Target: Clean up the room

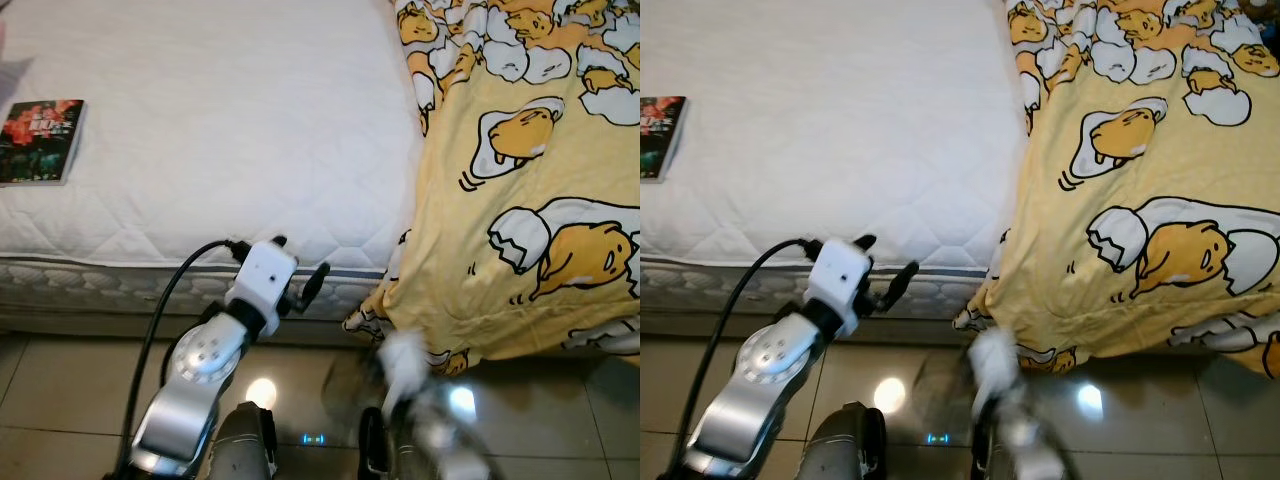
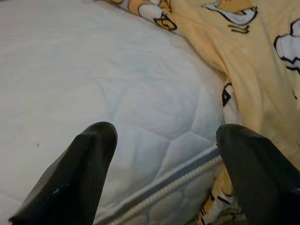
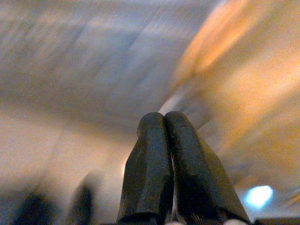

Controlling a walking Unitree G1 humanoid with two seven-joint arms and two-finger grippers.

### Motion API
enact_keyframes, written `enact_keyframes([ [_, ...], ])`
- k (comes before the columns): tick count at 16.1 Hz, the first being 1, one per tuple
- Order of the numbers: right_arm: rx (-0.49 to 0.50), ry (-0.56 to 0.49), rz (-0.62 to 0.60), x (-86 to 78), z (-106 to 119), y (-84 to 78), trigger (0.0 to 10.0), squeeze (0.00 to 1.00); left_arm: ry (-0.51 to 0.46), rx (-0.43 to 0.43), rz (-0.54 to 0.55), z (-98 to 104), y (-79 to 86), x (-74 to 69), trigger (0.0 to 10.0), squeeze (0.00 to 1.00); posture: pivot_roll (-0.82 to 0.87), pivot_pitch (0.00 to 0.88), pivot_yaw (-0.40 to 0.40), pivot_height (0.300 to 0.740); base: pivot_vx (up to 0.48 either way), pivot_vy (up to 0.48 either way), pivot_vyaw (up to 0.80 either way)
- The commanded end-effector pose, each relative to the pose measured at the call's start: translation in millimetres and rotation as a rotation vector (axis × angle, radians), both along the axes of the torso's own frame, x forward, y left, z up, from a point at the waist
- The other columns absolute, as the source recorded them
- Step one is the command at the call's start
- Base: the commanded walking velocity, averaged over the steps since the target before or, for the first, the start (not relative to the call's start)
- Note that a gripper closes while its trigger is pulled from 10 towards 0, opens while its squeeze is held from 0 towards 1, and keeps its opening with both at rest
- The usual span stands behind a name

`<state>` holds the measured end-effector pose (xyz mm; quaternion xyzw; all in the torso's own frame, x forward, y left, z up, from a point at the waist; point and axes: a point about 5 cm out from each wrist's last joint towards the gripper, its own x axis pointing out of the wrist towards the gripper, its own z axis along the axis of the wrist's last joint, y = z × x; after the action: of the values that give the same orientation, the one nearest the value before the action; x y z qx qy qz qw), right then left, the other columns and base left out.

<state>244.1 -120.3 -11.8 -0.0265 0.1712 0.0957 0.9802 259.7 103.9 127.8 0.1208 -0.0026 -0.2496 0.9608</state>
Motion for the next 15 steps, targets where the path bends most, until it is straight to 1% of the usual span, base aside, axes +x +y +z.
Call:
enact_keyframes([
  [1,-0.046,-0.114,-0.150,7.8,17,-21.9,10.0,0.00,0.006,0.001,0.017,-5,0.2,2.1,10.0,0.00,0.16,0.141,-0.016,0.699,0.000,0.000,0.00],
  [2,-0.056,-0.157,-0.181,12.6,26,-26.7,10.0,0.00,0.004,-0.005,0.022,-5,-0.7,3.6,10.0,0.00,0.16,0.134,-0.018,0.699,0.000,0.000,0.00],
  [4,-0.089,-0.314,-0.258,26.5,59,-38.0,10.0,0.00,-0.001,-0.034,0.048,-6,-4.2,9.8,10.0,0.00,0.14,0.105,-0.030,0.699,0.000,0.000,0.00],
  [5,-0.084,-0.373,-0.290,31.0,72,-41.2,10.0,0.00,0.008,-0.058,0.077,-7,-4.2,13.6,10.0,0.00,0.13,0.092,-0.035,0.699,0.000,0.000,0.00],
  [7,-0.112,-0.485,-0.316,34.1,95,-44.3,10.0,0.00,0.028,-0.102,0.149,-10,-0.8,21.7,10.0,0.00,0.12,0.059,-0.047,0.699,0.000,0.000,0.00],
  [8,-0.112,-0.535,-0.340,32.0,107,-47.5,10.0,0.00,0.036,-0.117,0.213,-12,4.6,25.7,10.0,0.00,0.11,0.044,-0.050,0.699,0.000,0.000,0.00],
  [9,-0.103,-0.554,-0.371,25.1,113,-54.0,10.0,0.00,0.035,-0.128,0.316,-14,18.8,29.6,10.0,0.00,0.10,0.017,-0.055,0.699,0.000,0.000,0.00],
  [10,-0.091,-0.550,-0.393,19.1,114,-59.7,10.0,0.00,0.031,-0.124,0.398,-15,30.9,31.9,10.0,0.00,0.10,0.001,-0.057,0.699,0.000,0.000,0.00],
  [11,-0.088,-0.547,-0.399,17.0,114,-61.6,10.0,0.00,0.031,-0.121,0.424,-16,34.7,32.8,10.0,0.00,0.10,0.001,-0.057,0.699,0.000,0.000,0.00],
  [12,-0.075,-0.515,-0.406,12.9,108,-64.7,10.0,0.00,0.028,-0.102,0.450,-18,38.5,36.1,10.0,0.00,0.09,0.000,-0.057,0.699,0.000,0.000,0.00],
  [13,-0.060,-0.486,-0.405,12.3,104,-64.6,10.0,0.00,0.013,-0.074,0.434,-17,35.4,39.1,10.0,0.00,0.08,0.000,-0.054,0.699,0.000,0.000,0.00],
  [14,-0.044,-0.471,-0.386,14.6,102,-60.9,10.0,0.00,-0.004,-0.064,0.409,-15,29.0,41.9,10.0,0.00,0.08,0.000,-0.051,0.699,0.000,0.000,0.00],
  [15,-0.040,-0.469,-0.378,15.2,103,-59.1,10.0,0.00,-0.013,-0.063,0.402,-14,26.0,43.5,10.0,0.00,0.07,0.000,-0.051,0.699,0.000,-0.469,0.00],
])
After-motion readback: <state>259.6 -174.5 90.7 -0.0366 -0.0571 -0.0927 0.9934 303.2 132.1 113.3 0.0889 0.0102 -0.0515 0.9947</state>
